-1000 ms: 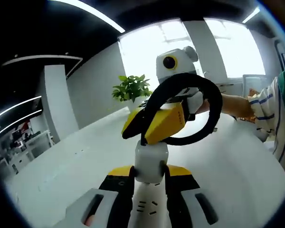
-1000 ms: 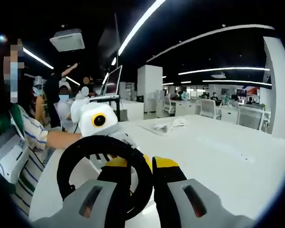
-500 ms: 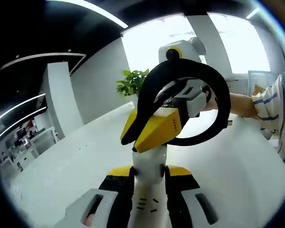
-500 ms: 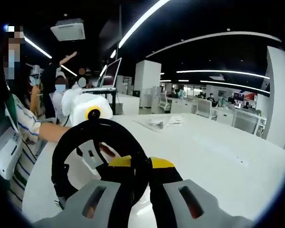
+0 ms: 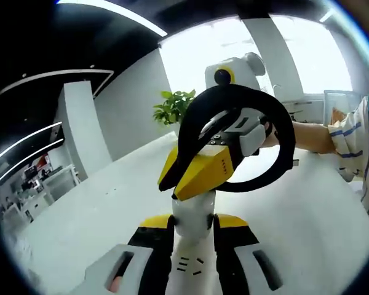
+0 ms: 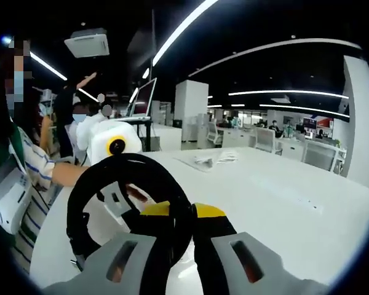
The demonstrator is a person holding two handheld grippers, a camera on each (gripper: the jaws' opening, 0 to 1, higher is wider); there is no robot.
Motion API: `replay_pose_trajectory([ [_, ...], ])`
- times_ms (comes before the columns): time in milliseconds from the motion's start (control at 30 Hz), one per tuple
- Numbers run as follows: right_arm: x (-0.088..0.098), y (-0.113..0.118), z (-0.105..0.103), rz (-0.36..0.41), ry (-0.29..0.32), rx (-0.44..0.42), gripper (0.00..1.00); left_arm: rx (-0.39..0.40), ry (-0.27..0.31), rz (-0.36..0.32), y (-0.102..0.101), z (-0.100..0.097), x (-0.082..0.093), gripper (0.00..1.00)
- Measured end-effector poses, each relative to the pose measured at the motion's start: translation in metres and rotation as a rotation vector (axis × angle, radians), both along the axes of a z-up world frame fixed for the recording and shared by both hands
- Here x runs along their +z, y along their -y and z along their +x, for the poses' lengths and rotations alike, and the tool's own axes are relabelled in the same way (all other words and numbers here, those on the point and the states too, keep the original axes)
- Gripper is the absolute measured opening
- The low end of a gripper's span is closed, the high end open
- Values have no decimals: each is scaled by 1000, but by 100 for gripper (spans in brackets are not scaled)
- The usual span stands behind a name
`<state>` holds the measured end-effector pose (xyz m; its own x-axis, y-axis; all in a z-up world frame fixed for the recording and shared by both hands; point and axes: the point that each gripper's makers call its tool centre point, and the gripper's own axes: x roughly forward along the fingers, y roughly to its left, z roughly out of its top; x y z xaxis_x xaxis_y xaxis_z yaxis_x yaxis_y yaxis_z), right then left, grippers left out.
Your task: Straighten the power strip on the desk, plug the charger into it
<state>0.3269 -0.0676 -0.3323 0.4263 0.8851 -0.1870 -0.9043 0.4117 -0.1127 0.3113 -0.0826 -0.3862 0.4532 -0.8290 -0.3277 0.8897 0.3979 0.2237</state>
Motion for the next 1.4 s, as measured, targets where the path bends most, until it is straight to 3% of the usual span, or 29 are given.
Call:
replay_pose_trajectory([
  [367,-1,-4,-1,-31,12,-15,10,-3,-5,-6,-2,1,-1,25],
  [467,-2,-8,-3,-67,43,-22,10,-9,-13,-9,-3,1,-1,25],
  [567,-3,-6,-4,-69,32,-15,10,-9,-5,-4,-2,0,-1,25],
  [733,-5,1,-2,-16,-39,1,10,0,15,8,1,1,-1,25],
  [1000,-6,-7,-3,-96,7,-8,10,-8,-18,-15,-2,1,-2,25],
  [1167,-7,1,-1,-50,-40,1,10,-5,-8,-13,2,1,-2,25],
  [1400,-8,-4,-2,-49,-55,4,10,0,11,11,1,3,-4,25],
])
